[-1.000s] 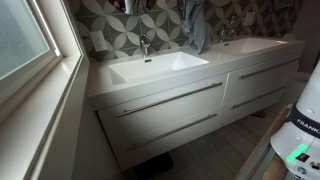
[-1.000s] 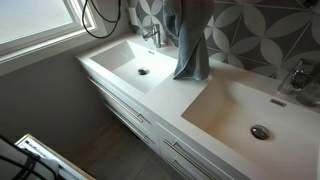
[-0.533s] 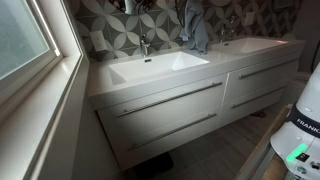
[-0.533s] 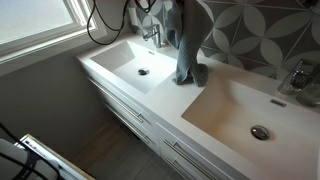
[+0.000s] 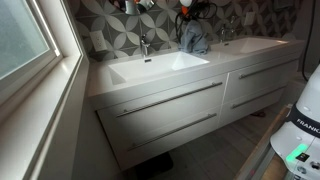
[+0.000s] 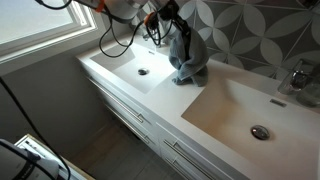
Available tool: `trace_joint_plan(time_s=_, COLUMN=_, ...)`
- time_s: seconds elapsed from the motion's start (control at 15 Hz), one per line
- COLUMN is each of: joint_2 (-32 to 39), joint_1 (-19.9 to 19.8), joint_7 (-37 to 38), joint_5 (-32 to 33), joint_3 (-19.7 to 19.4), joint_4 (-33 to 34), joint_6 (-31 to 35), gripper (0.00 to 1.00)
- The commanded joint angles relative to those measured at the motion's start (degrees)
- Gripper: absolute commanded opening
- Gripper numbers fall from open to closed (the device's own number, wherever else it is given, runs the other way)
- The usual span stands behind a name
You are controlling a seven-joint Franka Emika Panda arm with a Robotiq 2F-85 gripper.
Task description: Take the towel off of the faucet
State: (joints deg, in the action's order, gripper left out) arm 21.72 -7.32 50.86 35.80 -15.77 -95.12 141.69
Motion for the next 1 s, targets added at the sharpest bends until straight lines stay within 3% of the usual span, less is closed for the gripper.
trace_joint_plan(time_s=0.0, joint_2=4.4, joint_1=-0.6, joint_7=-1.0, joint_5=-4.4, joint_3=-0.7, joint_4=1.3, joint_6=1.2, gripper=0.02)
trace_joint_plan(time_s=0.4, joint_2=8.6, joint_1=1.2, joint_7=2.3, joint_5=-3.1, joint_3=-5.3, joint_4=3.2, joint_6=-1.7, gripper=0.02)
trace_joint_plan(time_s=0.67, joint_2=9.7, joint_1=1.2, joint_7=2.2, joint_5=-3.5, joint_3=-6.0, joint_4=3.9, joint_6=-2.6, gripper=0.02)
trace_joint_plan(time_s=0.73, joint_2=9.6, joint_1=1.3, joint_7=2.2, joint_5=-3.4, joint_3=-6.2, joint_4=4.0, joint_6=-3.0, gripper=0.34)
trace_joint_plan(time_s=0.8, joint_2=9.0, joint_1=1.1, joint_7=1.6, joint_5=-3.9, joint_3=-5.9, joint_4=3.8, joint_6=-3.0, gripper=0.35)
trace_joint_plan(time_s=0.93, joint_2=7.2, joint_1=0.9, joint_7=0.2, joint_5=-4.5, joint_3=-5.4, joint_4=3.3, joint_6=-3.3, gripper=0.48)
